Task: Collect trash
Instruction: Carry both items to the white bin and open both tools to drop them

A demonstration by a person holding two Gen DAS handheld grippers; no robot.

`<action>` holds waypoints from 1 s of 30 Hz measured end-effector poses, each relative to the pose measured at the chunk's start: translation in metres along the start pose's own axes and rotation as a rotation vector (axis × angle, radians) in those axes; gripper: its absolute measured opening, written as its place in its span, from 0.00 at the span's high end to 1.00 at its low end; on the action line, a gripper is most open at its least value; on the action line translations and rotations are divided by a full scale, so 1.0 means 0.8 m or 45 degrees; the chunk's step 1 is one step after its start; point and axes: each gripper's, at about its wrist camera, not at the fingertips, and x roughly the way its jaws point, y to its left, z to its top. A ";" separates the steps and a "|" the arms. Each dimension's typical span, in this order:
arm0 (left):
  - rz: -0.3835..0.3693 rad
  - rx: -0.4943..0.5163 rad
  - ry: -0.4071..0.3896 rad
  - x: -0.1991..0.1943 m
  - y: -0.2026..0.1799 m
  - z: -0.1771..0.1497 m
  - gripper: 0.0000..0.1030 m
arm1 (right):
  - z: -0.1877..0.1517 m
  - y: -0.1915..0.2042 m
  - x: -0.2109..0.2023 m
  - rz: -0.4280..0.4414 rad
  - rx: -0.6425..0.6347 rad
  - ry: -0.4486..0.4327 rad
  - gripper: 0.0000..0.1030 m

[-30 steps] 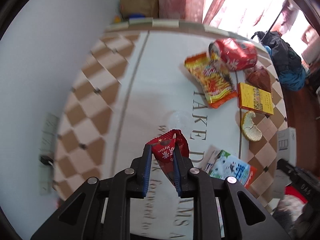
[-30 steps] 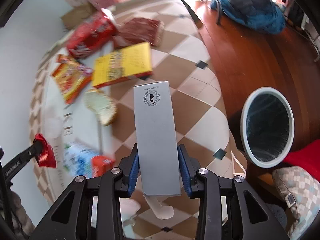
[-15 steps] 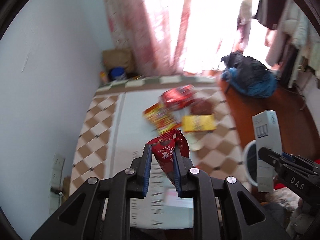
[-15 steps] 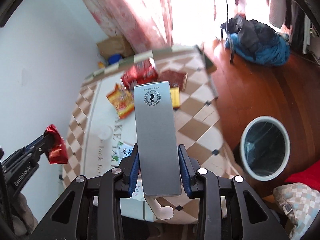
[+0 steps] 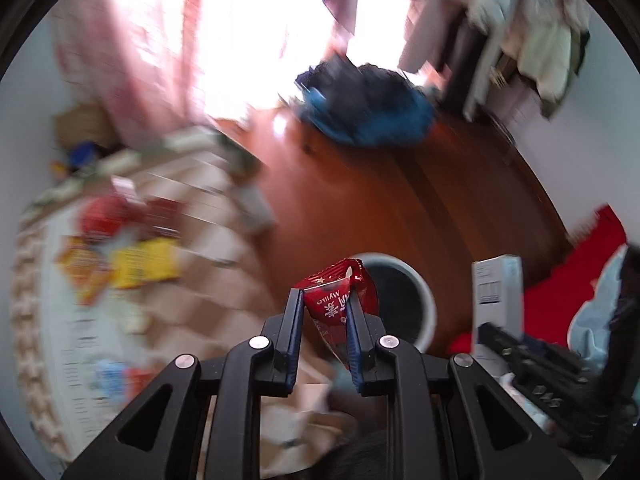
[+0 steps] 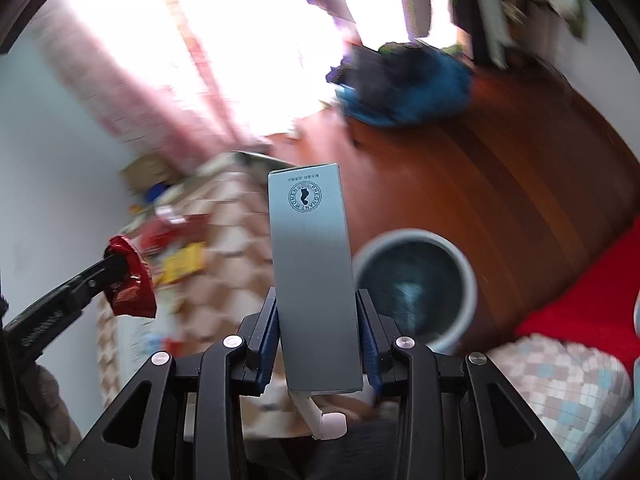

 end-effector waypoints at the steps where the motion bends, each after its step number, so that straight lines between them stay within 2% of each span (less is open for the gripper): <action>1: -0.020 0.009 0.052 0.033 -0.014 0.004 0.84 | 0.000 -0.021 0.012 -0.026 0.028 0.022 0.64; 3: -0.049 0.013 0.123 0.081 -0.033 0.010 0.83 | 0.003 -0.078 0.053 -0.061 0.118 0.098 0.64; 6: -0.081 0.007 0.263 0.165 -0.051 0.019 0.83 | 0.005 -0.138 0.109 -0.092 0.211 0.207 0.64; 8: -0.099 0.000 0.337 0.208 -0.057 0.021 0.79 | 0.005 -0.163 0.148 -0.096 0.249 0.269 0.64; 12: -0.089 -0.018 0.438 0.267 -0.060 0.025 0.79 | 0.006 -0.200 0.215 -0.105 0.312 0.362 0.64; 14: -0.069 -0.015 0.473 0.287 -0.058 0.027 0.61 | 0.004 -0.212 0.244 -0.096 0.335 0.397 0.63; 15: -0.065 -0.017 0.476 0.289 -0.060 0.026 0.47 | 0.003 -0.217 0.255 -0.094 0.348 0.405 0.63; 18: -0.028 -0.025 0.466 0.289 -0.059 0.019 0.22 | 0.005 -0.225 0.284 -0.064 0.368 0.438 0.60; 19: -0.009 -0.025 0.467 0.289 -0.056 0.019 0.18 | 0.005 -0.226 0.291 -0.070 0.367 0.443 0.57; 21: 0.027 -0.016 0.464 0.282 -0.057 0.010 0.10 | 0.005 -0.228 0.303 -0.089 0.357 0.456 0.41; 22: 0.064 -0.001 0.454 0.276 -0.057 0.009 0.08 | 0.005 -0.229 0.305 -0.118 0.352 0.452 0.27; 23: 0.091 0.015 0.444 0.274 -0.056 0.008 0.08 | 0.005 -0.229 0.305 -0.136 0.353 0.444 0.20; 24: 0.124 0.035 0.430 0.272 -0.055 0.007 0.08 | 0.003 -0.229 0.306 -0.155 0.352 0.441 0.18; 26: 0.193 0.066 0.407 0.263 -0.050 0.003 0.06 | 0.001 -0.226 0.304 -0.213 0.330 0.446 0.02; 30: 0.269 0.088 0.370 0.244 -0.046 -0.007 0.05 | -0.005 -0.221 0.286 -0.310 0.294 0.435 0.00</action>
